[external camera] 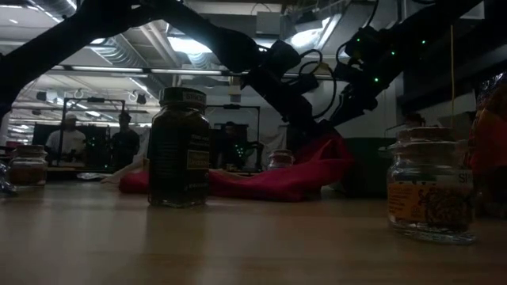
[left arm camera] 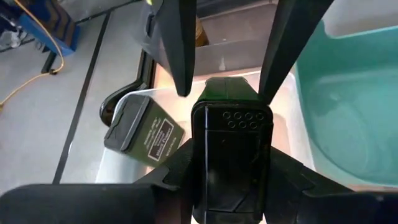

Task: Sort spices by type
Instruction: Put the dark green seasoning can into the transparent bin

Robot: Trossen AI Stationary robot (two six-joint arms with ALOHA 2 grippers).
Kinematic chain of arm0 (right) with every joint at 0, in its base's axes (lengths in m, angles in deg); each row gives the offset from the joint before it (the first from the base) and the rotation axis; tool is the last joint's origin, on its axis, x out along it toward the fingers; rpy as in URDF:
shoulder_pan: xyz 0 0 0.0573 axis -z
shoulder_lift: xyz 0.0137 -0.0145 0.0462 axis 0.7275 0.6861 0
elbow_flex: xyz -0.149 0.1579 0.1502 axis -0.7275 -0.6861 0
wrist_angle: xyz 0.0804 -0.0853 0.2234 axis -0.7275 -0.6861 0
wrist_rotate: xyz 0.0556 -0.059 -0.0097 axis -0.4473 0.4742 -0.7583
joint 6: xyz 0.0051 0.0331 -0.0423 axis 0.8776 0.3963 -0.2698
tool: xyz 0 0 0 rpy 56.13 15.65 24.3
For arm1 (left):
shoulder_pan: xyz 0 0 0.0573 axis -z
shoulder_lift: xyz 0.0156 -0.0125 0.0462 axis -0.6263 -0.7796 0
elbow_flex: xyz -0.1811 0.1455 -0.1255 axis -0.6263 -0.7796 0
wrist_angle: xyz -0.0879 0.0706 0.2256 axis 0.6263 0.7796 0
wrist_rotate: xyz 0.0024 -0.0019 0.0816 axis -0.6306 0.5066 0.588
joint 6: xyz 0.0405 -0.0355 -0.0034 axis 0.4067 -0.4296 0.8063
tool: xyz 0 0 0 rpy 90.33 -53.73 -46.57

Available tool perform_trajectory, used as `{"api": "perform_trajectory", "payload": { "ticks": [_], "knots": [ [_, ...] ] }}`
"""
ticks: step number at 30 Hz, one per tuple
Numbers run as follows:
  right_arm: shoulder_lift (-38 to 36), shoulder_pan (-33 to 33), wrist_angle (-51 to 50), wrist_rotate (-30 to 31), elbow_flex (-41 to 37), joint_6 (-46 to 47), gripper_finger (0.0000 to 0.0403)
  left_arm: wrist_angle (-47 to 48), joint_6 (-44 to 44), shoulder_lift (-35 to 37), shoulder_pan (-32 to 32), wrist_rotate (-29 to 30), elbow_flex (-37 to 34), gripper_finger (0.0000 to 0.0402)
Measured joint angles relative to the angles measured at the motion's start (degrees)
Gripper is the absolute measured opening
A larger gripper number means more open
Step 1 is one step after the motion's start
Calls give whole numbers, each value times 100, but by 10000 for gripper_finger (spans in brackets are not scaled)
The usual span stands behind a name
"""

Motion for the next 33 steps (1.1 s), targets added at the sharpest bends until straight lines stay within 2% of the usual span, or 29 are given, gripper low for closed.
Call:
{"api": "perform_trajectory", "payload": {
  "ticks": [6,15,23,26,29,33],
  "knots": [
    [0,0,27,-162,0,2,175,-30,7,0,10,-59,0,119],
    [0,0,55,1,0,2,174,-229,5,0,24,-55,0,119],
    [405,-4,119,-47,9,-31,118,-79,196,0,40,-7,-14,119],
    [521,-4,160,-83,11,-31,114,-9,289,-7,41,22,-17,122],
    [531,-3,251,-83,11,-31,114,27,337,-7,55,228,-15,131],
    [546,13,572,1,7,4,114,-34,298,8,68,855,0,150]
  ]
}}
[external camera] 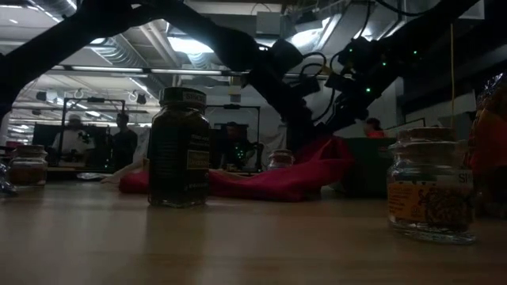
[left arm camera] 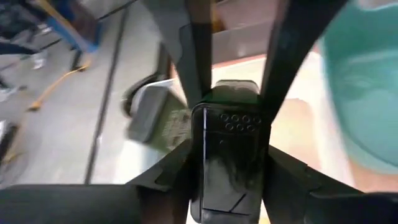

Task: Sort spices by type
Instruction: Put the dark green seasoning can into the transparent bin

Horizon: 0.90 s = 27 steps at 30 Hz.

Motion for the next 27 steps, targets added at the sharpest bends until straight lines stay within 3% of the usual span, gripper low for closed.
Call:
{"api": "perform_trajectory", "payload": {
  "ticks": [4,11,19,27],
  "knots": [
    [0,0,144,140,0,107,115,-10,-315,16,6,476,11,177],
    [0,196,124,381,-4,330,115,1,-434,16,-5,600,11,210],
    [129,629,291,53,-7,1049,115,60,-461,20,-1,826,11,204],
    [550,627,859,-163,-7,1383,115,358,-616,315,-5,855,9,204]
  ]
}}
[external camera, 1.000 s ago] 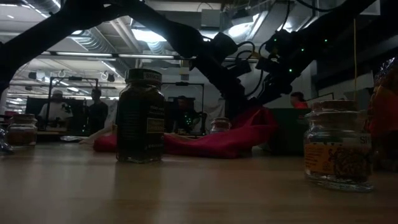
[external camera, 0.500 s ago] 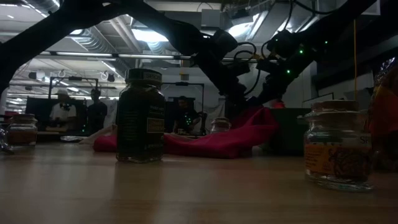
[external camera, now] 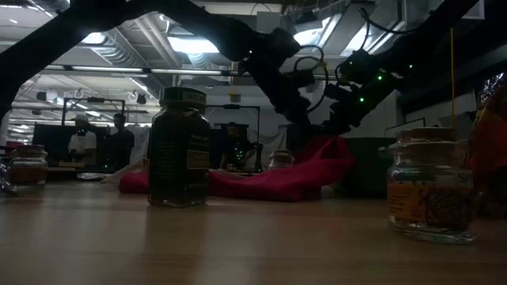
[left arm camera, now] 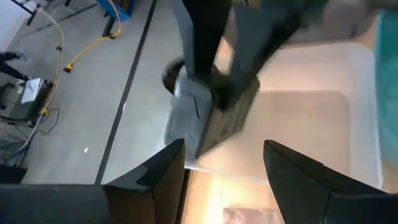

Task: Sort spices by type
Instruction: Put the dark green seasoning can into the transparent bin

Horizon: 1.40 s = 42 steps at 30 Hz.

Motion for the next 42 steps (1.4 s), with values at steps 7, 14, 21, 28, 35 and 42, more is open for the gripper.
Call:
{"api": "perform_trajectory", "payload": {
  "ticks": [7,14,21,28,35,42],
  "knots": [
    [191,-30,258,-96,0,298,115,222,-171,267,1,2,0,198],
    [399,-47,335,-49,0,303,115,482,-267,500,33,-7,0,196],
    [643,-37,525,-11,0,304,115,660,-266,641,59,-7,-2,196],
    [762,-37,579,2,2,302,116,787,-264,682,95,-7,-4,196],
    [762,-37,423,216,2,286,157,889,-215,682,107,-7,-4,196],
    [762,-37,393,310,2,284,179,888,-199,682,107,-7,-4,196]
  ]
}}
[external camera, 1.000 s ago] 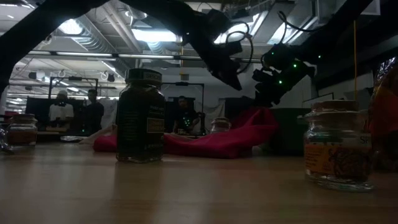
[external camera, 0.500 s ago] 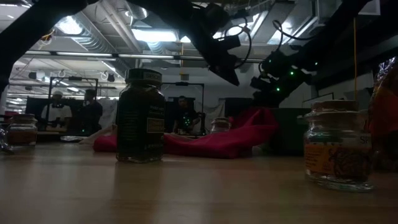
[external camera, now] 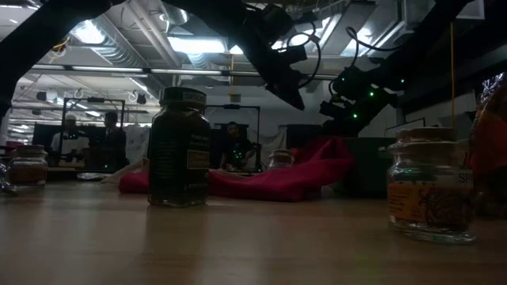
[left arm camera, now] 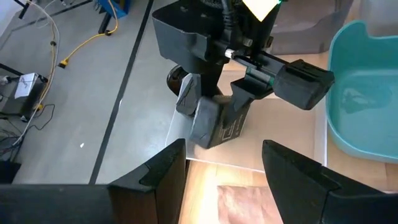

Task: Sort spices by type
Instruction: Put the dark green seasoning can into the transparent bin

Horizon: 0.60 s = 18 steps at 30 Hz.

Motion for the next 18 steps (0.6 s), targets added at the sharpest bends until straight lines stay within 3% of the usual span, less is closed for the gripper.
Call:
{"api": "perform_trajectory", "payload": {
  "ticks": [18],
  "knots": [
    [-335,-1,-577,76,0,-7,181,147,-44,145,15,-2,0,196]
  ]
}}
